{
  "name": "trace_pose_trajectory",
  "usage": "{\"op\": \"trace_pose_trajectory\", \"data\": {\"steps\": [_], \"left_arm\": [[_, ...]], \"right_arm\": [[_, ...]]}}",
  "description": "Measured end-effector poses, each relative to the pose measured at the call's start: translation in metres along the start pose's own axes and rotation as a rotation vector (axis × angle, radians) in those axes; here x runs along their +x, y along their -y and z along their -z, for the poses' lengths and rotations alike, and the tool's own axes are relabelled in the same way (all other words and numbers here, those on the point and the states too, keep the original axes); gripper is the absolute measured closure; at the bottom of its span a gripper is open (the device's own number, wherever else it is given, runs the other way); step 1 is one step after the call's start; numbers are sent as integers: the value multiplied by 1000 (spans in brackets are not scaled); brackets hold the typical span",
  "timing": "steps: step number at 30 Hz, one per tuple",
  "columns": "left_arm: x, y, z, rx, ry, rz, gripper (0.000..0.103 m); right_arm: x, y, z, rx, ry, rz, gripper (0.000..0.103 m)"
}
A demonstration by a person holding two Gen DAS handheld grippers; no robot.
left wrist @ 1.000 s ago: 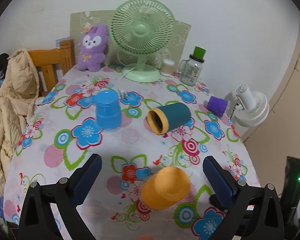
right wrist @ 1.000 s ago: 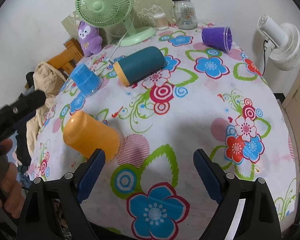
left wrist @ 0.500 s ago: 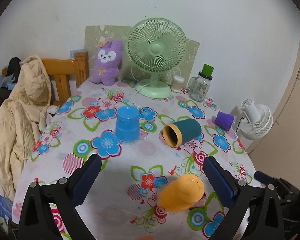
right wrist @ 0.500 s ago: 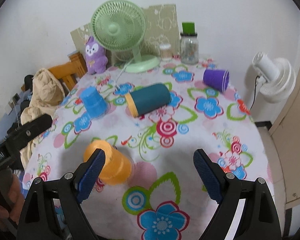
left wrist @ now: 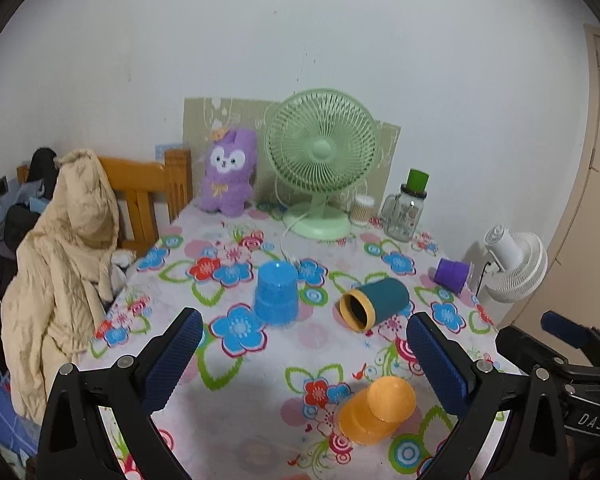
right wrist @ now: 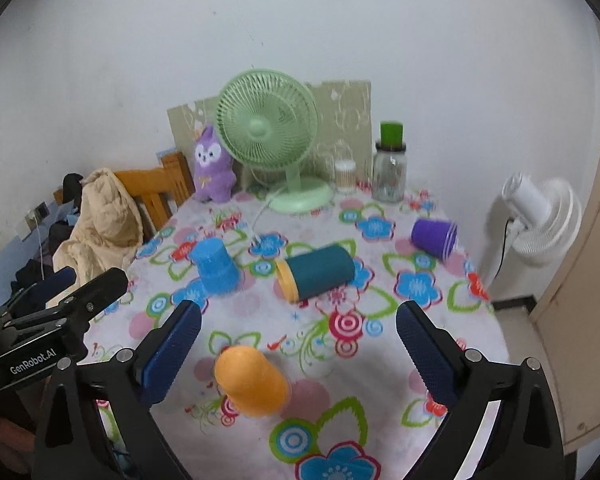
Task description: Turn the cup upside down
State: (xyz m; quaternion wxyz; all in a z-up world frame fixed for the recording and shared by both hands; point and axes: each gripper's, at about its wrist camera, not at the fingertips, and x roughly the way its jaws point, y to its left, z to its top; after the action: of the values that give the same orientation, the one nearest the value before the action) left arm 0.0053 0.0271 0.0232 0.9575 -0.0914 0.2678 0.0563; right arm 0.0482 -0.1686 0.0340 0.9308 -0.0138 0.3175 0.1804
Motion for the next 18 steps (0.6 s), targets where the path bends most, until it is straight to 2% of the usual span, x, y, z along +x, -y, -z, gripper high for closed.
{"op": "trace_pose_trajectory", "data": {"steps": [18], "left_arm": [[-2,-2,1,-3,11,5,0]], "right_arm": [[-8,-9,-2,-18,29,18,2]]}}
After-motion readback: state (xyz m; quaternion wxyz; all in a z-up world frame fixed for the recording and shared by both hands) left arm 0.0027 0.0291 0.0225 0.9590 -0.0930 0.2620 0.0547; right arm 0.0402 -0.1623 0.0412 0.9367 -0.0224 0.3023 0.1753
